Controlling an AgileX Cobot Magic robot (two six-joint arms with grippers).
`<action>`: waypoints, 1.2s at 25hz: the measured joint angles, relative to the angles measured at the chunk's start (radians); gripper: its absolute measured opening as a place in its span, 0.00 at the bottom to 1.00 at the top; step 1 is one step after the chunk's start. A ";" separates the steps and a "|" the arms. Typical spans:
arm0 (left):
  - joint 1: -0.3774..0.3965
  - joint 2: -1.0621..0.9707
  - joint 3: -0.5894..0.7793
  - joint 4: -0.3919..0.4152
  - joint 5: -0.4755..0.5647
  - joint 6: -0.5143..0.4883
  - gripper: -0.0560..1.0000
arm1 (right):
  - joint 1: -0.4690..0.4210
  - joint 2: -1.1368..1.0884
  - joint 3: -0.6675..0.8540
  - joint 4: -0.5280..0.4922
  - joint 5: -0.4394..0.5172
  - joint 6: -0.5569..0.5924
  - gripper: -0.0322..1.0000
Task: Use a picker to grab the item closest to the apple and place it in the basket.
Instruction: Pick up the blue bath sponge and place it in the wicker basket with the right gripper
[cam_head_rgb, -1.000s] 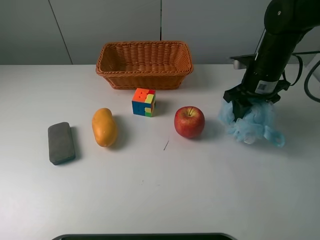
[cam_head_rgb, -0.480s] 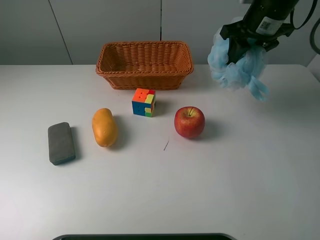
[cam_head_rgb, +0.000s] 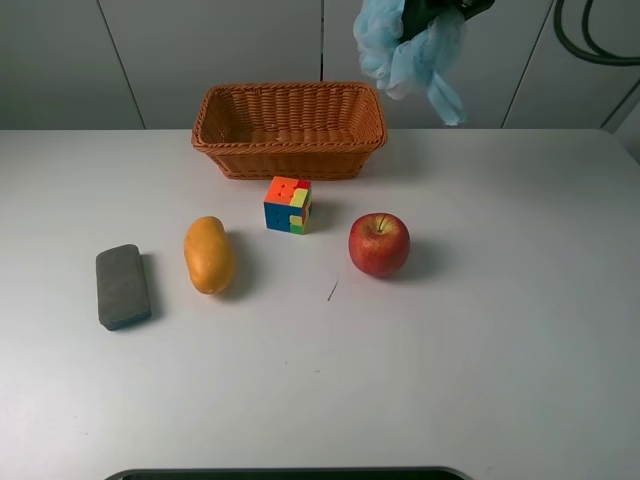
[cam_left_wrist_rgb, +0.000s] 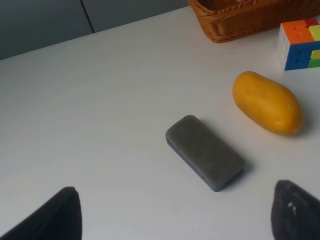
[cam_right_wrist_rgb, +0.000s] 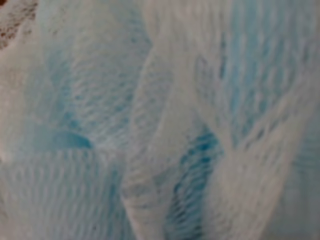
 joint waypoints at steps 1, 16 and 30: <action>0.000 0.000 0.000 0.000 0.000 0.000 0.74 | 0.011 0.022 -0.035 0.005 0.000 0.000 0.31; 0.000 0.000 0.000 0.000 0.000 0.000 0.74 | 0.108 0.327 -0.220 0.172 -0.329 -0.132 0.26; 0.000 0.000 0.000 0.000 0.000 0.000 0.74 | 0.110 0.468 -0.220 0.192 -0.410 -0.213 0.28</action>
